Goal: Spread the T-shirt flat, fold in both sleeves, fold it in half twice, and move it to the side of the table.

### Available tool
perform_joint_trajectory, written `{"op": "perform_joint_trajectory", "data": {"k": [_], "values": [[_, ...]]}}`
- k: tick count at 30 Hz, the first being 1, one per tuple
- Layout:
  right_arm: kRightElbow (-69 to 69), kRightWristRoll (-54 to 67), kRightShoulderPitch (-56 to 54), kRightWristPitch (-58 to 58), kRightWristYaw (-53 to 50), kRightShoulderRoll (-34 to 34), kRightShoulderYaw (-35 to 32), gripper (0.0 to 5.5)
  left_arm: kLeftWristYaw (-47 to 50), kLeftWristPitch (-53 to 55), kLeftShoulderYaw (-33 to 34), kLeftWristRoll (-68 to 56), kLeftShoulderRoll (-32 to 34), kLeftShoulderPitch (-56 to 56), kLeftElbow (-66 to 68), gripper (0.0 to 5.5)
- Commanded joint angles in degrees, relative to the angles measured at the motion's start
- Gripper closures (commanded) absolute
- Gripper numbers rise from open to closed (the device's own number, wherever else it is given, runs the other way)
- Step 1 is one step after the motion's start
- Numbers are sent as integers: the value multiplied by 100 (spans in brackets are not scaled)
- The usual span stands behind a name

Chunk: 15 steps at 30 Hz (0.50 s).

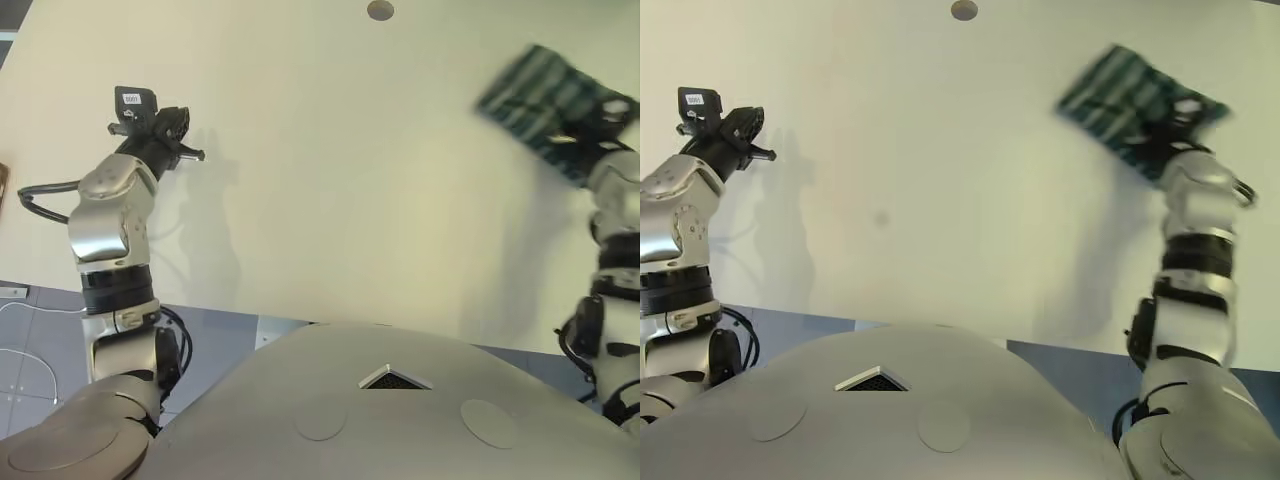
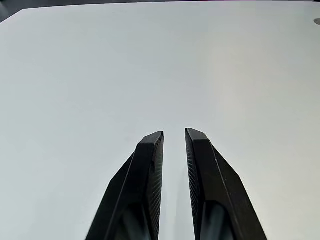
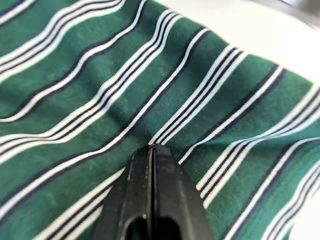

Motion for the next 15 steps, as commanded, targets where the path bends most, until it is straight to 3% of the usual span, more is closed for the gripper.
{"op": "perform_joint_trajectory", "data": {"k": [1,3,8,11,15], "values": [[-1080,35,1534,1536,-314,847,260,546,534,-137,3,78,-585,493,-561,470],[-2282,-164,1567,1142,-269,794,650,546,559,-173,6,106,-588,507,-612,470],[-3430,-669,483,85,-977,790,436,546,570,-473,-294,249,-703,39,-435,470],[-3848,-942,-401,-464,-1208,1345,1037,546,629,-785,-456,343,-892,-454,-66,470],[-4278,-1285,-798,-1089,-1454,2051,1666,546,628,-1420,-484,113,-1391,-1261,328,470]]}}
